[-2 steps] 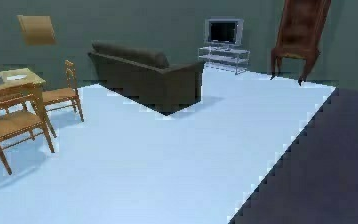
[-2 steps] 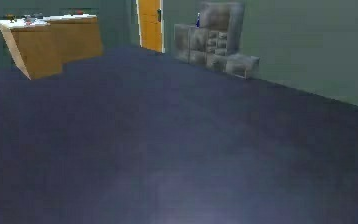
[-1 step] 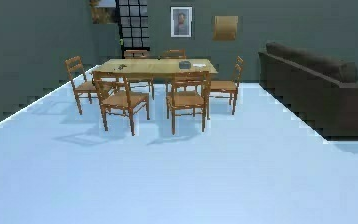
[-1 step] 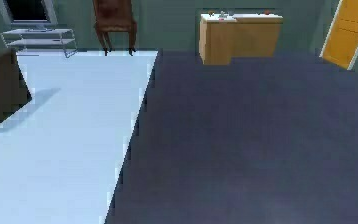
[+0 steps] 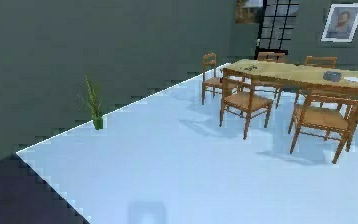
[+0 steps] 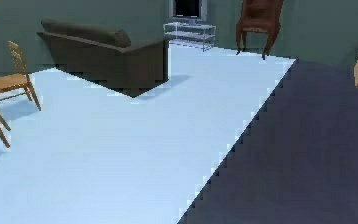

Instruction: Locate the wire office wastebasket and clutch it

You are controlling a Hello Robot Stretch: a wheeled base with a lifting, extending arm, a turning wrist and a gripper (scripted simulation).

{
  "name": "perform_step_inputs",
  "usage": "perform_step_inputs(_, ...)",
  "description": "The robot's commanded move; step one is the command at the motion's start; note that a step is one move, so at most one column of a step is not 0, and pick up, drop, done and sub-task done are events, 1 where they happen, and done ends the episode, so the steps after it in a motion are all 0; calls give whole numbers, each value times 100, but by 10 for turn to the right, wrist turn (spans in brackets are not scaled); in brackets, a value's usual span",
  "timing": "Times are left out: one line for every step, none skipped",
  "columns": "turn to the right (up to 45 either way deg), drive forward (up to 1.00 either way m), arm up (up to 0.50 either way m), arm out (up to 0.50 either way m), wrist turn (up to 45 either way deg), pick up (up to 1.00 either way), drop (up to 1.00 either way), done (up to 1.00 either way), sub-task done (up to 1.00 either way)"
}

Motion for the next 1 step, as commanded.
perform_step_inputs(0,100,0,0,0,0,0,0,0)
